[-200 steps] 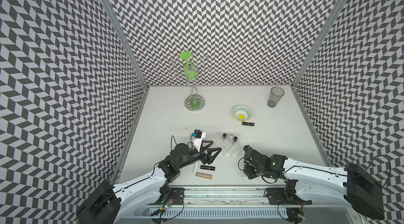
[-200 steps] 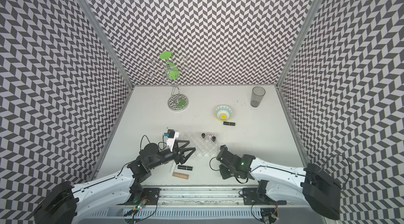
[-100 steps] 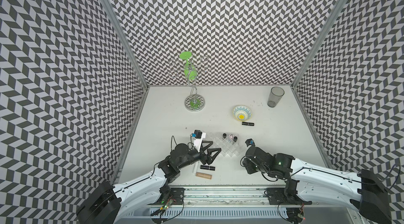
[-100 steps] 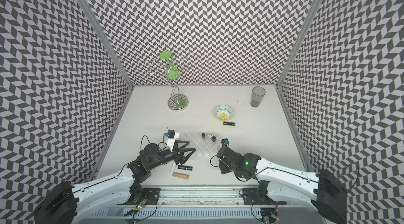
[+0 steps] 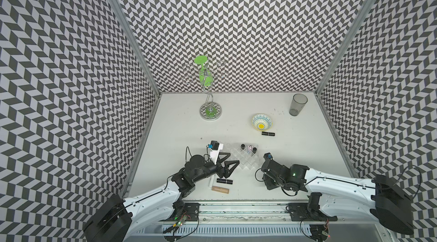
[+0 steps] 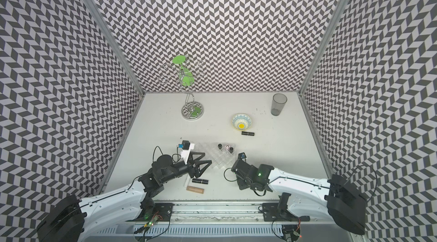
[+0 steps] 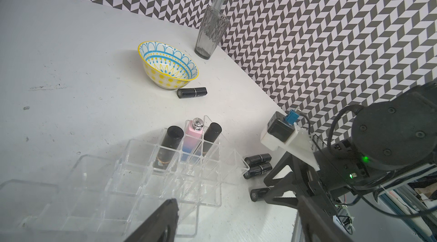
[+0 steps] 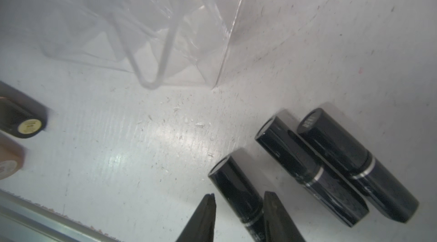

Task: Arrange the lipsticks in the organizer
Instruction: Pick up the lipstick at the center of the board.

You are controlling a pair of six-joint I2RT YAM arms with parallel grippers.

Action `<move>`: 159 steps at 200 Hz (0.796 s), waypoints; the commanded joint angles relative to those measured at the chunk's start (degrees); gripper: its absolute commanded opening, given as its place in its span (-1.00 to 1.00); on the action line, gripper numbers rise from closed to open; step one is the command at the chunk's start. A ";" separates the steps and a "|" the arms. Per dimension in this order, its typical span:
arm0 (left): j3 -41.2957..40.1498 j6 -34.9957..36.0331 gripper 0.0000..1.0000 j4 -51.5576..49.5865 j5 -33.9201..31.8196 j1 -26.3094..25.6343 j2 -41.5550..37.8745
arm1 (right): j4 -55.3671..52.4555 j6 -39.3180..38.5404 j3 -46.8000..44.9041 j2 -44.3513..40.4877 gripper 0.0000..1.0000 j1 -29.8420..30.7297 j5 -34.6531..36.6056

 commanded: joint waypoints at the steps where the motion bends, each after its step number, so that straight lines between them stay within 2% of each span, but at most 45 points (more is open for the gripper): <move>1: 0.16 0.65 0.66 -0.54 0.55 -0.34 -1.26 | 2.28 -1.19 0.15 2.71 -0.30 0.33 -1.45; 45: -0.03 0.48 0.66 -0.58 0.42 -0.34 -1.76 | 4.20 -1.92 0.19 6.45 -0.58 0.36 -1.93; 83: -0.76 -0.45 0.66 1.99 2.35 -0.31 -1.45 | 4.48 -1.77 0.67 1.58 -0.74 0.35 -2.72; 121: -3.37 -3.90 0.71 15.20 13.25 -0.30 0.15 | 10.18 -3.24 1.76 -7.33 -0.79 0.33 -7.78; 139: -2.22 -3.93 0.71 14.70 13.91 -0.44 1.00 | 16.84 -4.41 1.57 -10.75 -0.79 0.23 -9.96; 159: -1.93 -1.28 0.71 13.18 12.28 -0.75 0.49 | 19.89 -6.91 3.88 -9.15 -0.80 -1.83 -14.51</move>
